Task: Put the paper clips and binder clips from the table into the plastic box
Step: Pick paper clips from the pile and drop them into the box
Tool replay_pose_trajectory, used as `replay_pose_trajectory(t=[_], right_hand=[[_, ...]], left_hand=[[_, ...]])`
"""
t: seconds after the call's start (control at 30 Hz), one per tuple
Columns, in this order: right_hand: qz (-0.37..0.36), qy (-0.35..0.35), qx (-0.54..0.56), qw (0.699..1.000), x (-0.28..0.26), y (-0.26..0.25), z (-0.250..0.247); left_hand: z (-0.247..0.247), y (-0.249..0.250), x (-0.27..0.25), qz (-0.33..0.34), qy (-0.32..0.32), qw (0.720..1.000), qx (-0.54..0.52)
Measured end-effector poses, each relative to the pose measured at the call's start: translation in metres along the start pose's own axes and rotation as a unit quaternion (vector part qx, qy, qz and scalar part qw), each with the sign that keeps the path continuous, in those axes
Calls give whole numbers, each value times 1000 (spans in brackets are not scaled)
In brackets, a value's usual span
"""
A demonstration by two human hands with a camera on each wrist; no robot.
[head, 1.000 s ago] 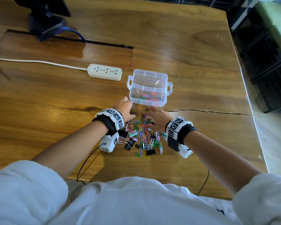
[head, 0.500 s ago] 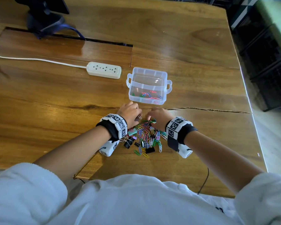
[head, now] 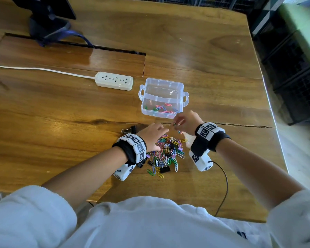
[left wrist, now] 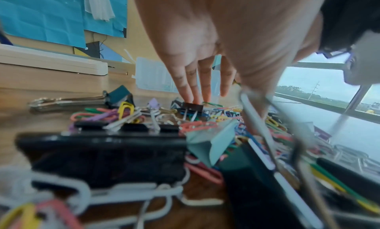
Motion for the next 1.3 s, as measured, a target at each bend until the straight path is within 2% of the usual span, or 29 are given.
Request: replay_pose_trajectory(t=[0.2,0.3,0.4,0.5,0.6,0.73,1.03,1.1,1.23,1.3], right_hand=[[-18,96,30,995,13,-10,-47],[1,115,22,993,26,-14,-54],[23,101,4,995,36,-19,-51],[31,68,-53,996,40,-25,-42],[28,16,-129,991,37,-31,-29],[-12,-23,-159,987,24,-33,-17],[-37,-22,-180,983,-5,-15,-5],[-38,3,-178,983,-12,-7,-4],[-98,123,-158,975,-34,2,-5],[-107,141,-157,972,-45,8,1]], left_hand=[[0,1,6,12,-23,999,29],[-1,6,8,20,-21,999,35],[0,6,12,4,-24,1000,15],[-1,4,15,-36,-52,998,-9],[-5,5,16,-49,-58,997,-6],[-10,4,13,-25,-55,998,-20],[-26,-7,0,-7,-10,996,-86],[-32,-6,-5,-6,12,994,-111],[-54,-8,-14,0,69,982,-173],[-67,-10,-15,3,90,978,-190]])
Point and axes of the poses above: each hand's wrist, its own x-axis towards the middle knuckle, its own z-axis out of the palm, y = z × x, the point moved 6 cm from there along x, towards the middle knuckle, and after that the axes turned 15 degrees about -y, right-handed, at the moved point
